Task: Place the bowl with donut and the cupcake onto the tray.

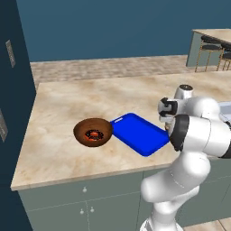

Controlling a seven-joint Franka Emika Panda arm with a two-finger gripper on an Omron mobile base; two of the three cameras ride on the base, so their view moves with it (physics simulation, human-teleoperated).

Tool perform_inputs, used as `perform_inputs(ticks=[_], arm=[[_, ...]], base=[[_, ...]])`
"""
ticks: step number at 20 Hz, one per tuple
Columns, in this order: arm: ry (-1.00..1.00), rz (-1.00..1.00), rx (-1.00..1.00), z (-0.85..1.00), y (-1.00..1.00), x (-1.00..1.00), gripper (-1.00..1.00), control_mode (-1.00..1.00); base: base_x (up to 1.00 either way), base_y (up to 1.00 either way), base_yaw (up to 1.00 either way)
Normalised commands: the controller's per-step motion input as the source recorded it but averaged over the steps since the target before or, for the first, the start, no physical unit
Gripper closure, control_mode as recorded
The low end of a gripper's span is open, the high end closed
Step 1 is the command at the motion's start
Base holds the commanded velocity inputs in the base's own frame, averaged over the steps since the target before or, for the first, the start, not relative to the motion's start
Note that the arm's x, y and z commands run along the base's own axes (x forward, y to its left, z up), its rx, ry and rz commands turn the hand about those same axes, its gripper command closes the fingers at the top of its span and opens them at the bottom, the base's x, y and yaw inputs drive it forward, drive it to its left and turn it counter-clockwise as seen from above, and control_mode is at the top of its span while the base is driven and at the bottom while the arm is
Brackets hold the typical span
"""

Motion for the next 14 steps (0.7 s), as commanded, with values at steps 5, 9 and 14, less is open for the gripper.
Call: perform_inputs(ticks=[5,9,14], arm=[[0.00,0.00,0.00,-0.21,-0.10,0.23,-1.00,-1.00],[0.00,0.00,0.00,-0.19,-0.13,0.27,-1.00,-1.00],[0.00,0.00,0.00,-0.22,-0.12,0.34,-1.00,-1.00]], base=[[0.00,0.00,0.00],[0.00,0.00,0.00],[0.00,0.00,0.00]])
